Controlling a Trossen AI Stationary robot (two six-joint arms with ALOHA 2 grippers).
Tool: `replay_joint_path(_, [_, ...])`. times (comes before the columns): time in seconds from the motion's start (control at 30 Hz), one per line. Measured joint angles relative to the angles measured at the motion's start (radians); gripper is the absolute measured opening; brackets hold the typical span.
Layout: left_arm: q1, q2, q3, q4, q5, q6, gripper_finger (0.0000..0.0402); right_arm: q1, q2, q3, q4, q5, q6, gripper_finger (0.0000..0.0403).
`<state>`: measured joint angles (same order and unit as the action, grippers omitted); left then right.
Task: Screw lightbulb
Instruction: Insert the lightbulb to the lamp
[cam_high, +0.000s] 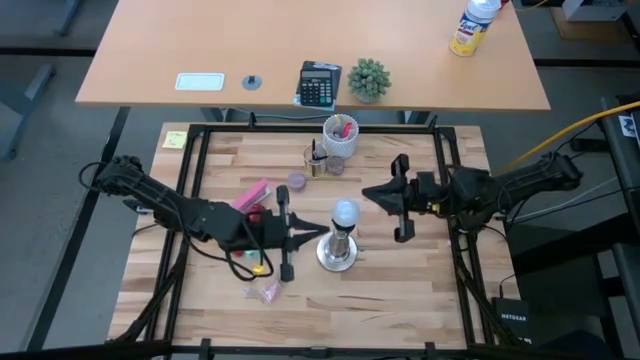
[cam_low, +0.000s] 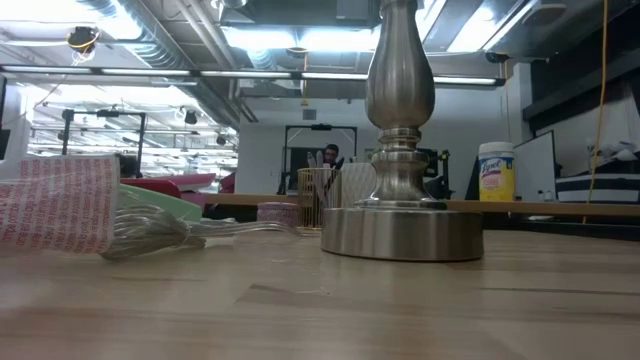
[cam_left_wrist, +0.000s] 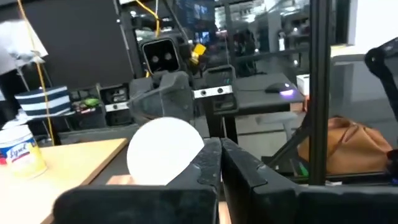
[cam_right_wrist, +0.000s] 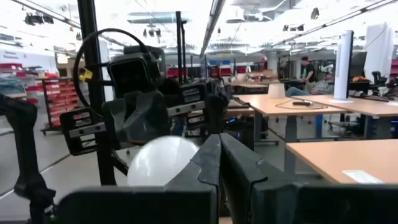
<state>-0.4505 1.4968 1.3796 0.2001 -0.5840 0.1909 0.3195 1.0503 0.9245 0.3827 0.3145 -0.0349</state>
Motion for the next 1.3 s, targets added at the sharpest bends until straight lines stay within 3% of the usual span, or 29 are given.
replay_joint_path(0.47, [0.057, 0.022, 0.0, -0.053, 0.005, -0.084, 0.0003, 0.001, 0.029, 0.0, -0.017, -0.013, 0.054, 0.0014])
replay_joint_path(0.87, [0.059, 0.022, 0.0, -0.061, -0.031, -0.087, 0.0003, 0.0, 0.028, 0.001, -0.03, -0.099, 0.141, 0.0014])
replay_joint_path(1.3, [0.059, 0.022, 0.0, -0.069, -0.135, -0.079, 0.0003, 0.002, 0.027, 0.001, -0.04, -0.144, 0.189, 0.0014])
